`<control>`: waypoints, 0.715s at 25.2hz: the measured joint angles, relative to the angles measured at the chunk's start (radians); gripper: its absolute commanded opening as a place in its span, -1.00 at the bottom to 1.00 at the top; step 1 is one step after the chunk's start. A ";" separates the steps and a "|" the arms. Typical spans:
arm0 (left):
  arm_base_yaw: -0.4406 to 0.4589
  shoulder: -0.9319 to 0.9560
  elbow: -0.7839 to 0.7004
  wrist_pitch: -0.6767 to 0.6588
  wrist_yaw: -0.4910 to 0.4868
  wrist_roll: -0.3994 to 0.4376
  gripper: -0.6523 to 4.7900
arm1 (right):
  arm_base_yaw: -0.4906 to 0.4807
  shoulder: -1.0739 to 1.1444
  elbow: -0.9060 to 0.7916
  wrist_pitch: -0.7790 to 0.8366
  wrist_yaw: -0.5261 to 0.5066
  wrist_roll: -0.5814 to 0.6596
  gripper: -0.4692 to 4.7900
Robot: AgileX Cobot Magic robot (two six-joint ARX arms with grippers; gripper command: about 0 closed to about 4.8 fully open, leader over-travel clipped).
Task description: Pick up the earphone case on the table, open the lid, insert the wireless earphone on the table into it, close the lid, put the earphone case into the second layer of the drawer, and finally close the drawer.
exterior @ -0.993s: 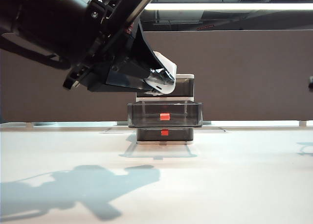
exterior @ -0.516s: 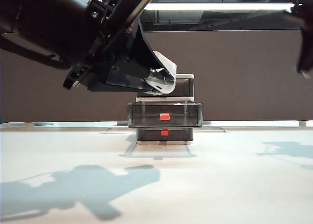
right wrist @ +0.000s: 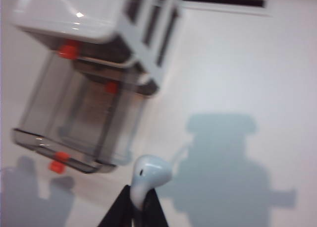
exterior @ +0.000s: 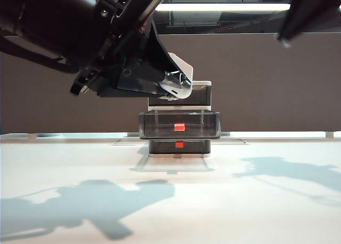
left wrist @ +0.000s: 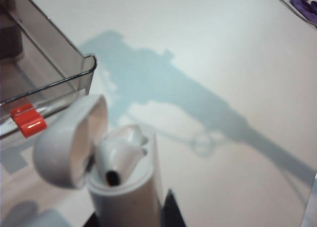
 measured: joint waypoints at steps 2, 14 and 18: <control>0.000 0.000 0.000 0.000 0.000 0.000 -0.78 | 0.044 -0.029 -0.027 0.047 0.007 0.031 -0.83; 0.000 0.034 0.000 0.006 0.000 0.066 -0.78 | 0.278 -0.201 -0.346 0.355 0.044 0.227 -0.83; 0.000 0.043 0.000 0.014 0.000 0.103 -0.78 | 0.346 -0.202 -0.407 0.457 0.043 0.271 -0.83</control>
